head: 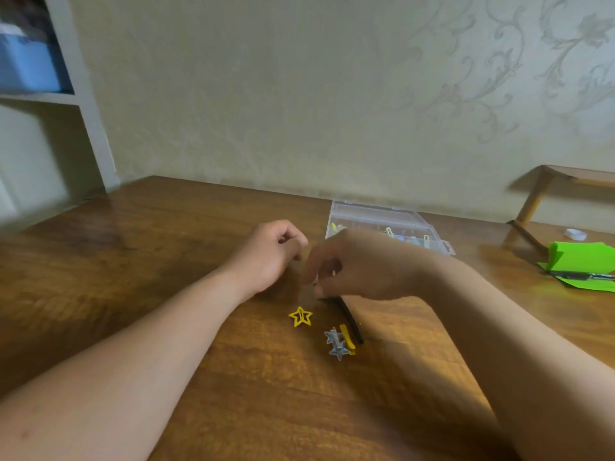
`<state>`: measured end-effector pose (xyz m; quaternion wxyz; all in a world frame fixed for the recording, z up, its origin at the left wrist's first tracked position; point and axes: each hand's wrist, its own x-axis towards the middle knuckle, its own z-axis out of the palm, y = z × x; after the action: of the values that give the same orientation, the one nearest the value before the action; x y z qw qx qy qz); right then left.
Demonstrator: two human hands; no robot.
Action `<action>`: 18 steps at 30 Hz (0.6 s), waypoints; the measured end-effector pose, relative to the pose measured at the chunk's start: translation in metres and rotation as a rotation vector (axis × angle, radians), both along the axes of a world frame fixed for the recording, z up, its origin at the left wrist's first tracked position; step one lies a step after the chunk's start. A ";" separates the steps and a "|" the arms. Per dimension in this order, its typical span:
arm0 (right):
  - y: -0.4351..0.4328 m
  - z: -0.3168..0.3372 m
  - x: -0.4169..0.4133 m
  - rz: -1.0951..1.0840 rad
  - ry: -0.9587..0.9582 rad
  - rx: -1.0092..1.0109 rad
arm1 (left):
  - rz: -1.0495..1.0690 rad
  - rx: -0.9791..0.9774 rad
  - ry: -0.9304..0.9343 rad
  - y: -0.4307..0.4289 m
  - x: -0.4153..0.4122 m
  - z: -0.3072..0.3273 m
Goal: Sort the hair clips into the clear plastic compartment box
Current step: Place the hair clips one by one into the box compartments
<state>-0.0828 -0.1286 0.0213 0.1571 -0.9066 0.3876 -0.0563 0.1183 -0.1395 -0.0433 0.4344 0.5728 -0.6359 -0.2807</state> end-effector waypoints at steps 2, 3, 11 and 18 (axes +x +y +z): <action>0.006 -0.004 0.007 0.058 0.059 0.069 | -0.001 0.007 0.002 0.001 0.000 0.000; 0.008 -0.006 0.010 0.073 0.086 0.096 | -0.001 0.013 0.008 0.001 0.000 0.001; 0.014 -0.009 0.017 0.062 0.144 0.130 | -0.034 0.001 0.028 -0.003 0.004 -0.002; 0.007 0.000 0.009 0.012 -0.085 0.037 | -0.034 -0.006 0.010 -0.001 0.000 0.000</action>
<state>-0.0738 -0.1219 0.0213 0.1906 -0.9026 0.3761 -0.0864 0.1187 -0.1409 -0.0433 0.4345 0.5591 -0.6443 -0.2889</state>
